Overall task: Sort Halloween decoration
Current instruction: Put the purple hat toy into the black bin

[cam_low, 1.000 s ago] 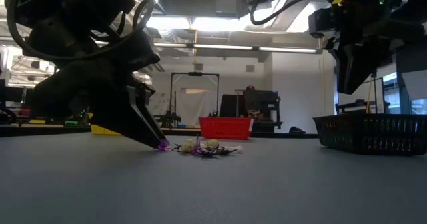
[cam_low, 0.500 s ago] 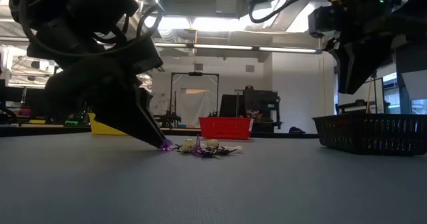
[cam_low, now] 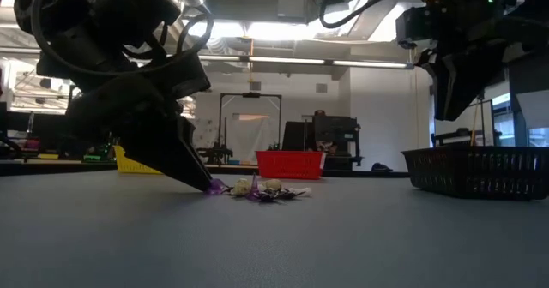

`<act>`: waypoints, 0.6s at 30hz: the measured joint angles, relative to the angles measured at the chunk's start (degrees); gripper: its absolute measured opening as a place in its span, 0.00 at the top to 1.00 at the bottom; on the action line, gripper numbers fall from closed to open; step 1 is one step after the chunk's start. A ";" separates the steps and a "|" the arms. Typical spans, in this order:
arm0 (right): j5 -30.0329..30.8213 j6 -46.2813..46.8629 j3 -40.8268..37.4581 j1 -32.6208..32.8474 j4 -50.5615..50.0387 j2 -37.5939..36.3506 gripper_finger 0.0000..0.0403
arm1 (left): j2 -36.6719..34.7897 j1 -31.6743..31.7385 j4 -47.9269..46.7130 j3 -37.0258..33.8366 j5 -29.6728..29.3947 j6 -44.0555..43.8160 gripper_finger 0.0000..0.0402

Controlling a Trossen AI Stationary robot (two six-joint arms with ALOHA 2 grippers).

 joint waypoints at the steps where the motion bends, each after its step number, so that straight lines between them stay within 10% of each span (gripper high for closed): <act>1: 0.02 0.00 0.00 -0.02 0.08 0.01 0.73 | 0.12 -0.02 0.03 0.00 -0.14 0.02 0.75; 18: 0.05 0.00 0.00 0.01 2.69 0.02 0.73 | 0.12 -0.04 0.54 0.01 -0.21 0.04 0.91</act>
